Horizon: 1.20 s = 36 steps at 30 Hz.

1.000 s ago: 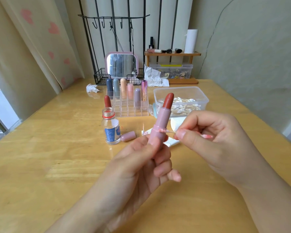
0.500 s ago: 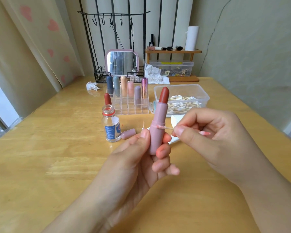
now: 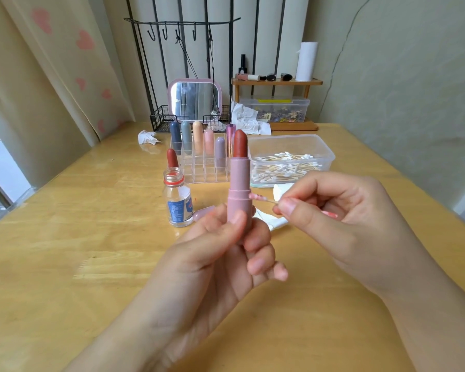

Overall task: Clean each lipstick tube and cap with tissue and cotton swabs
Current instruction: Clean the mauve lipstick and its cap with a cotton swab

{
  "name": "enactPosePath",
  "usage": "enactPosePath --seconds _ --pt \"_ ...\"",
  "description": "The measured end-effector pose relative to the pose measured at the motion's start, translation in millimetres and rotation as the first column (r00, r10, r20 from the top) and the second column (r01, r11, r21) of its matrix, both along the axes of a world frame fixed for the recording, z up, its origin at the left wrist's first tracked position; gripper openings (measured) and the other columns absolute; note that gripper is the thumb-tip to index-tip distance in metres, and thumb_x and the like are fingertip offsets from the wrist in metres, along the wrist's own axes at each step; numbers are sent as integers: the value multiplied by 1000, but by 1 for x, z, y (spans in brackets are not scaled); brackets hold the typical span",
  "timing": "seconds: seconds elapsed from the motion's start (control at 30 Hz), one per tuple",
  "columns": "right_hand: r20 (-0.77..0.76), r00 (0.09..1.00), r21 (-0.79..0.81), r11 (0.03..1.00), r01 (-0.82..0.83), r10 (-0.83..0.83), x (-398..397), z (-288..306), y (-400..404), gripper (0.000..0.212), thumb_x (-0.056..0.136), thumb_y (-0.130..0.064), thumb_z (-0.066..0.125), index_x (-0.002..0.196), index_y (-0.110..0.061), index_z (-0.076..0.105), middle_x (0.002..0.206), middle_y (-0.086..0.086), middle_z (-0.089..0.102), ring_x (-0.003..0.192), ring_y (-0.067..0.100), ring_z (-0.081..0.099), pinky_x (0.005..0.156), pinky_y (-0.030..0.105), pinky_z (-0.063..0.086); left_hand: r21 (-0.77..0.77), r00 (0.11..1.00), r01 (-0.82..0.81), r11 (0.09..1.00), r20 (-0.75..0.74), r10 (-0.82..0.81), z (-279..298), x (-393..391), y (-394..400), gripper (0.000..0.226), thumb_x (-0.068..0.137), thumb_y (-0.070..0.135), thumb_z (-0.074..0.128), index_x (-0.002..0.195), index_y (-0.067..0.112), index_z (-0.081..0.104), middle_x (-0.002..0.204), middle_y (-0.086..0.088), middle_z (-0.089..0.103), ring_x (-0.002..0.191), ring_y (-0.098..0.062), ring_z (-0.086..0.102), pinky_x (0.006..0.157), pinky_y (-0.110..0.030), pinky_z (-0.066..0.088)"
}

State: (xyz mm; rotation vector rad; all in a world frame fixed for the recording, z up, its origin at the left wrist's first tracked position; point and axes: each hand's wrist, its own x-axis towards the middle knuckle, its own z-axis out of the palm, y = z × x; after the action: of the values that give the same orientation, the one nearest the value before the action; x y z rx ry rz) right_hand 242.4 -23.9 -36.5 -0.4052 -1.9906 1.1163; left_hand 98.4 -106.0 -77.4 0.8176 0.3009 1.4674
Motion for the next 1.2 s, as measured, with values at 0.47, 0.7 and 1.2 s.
enactPosePath --seconds 0.47,0.7,1.2 --pt "-9 1000 7 1000 9 -9 2 2 0 9 75 -15 66 71 -7 64 54 21 35 48 3 32 49 8 30 -20 1000 12 1000 -26 -13 -1 -2 -1 24 96 24 51 103 3 61 74 -3 47 58 -13 45 68 -35 49" --pt "19 1000 6 1000 -2 2 2 0 1 10 76 -18 67 72 -9 67 55 17 37 49 3 32 51 10 31 -6 995 -13 1000 -103 12 -2 3 -1 15 89 24 63 91 10 57 70 0 42 55 -10 38 65 -31 49" --pt "14 1000 -3 1000 -15 16 1 -3 7 20 73 -27 71 70 -8 65 58 24 40 51 11 37 51 11 34 -44 996 -34 998 -79 31 -7 2 3 29 89 33 60 97 6 65 73 -2 50 57 -12 44 64 -32 50"
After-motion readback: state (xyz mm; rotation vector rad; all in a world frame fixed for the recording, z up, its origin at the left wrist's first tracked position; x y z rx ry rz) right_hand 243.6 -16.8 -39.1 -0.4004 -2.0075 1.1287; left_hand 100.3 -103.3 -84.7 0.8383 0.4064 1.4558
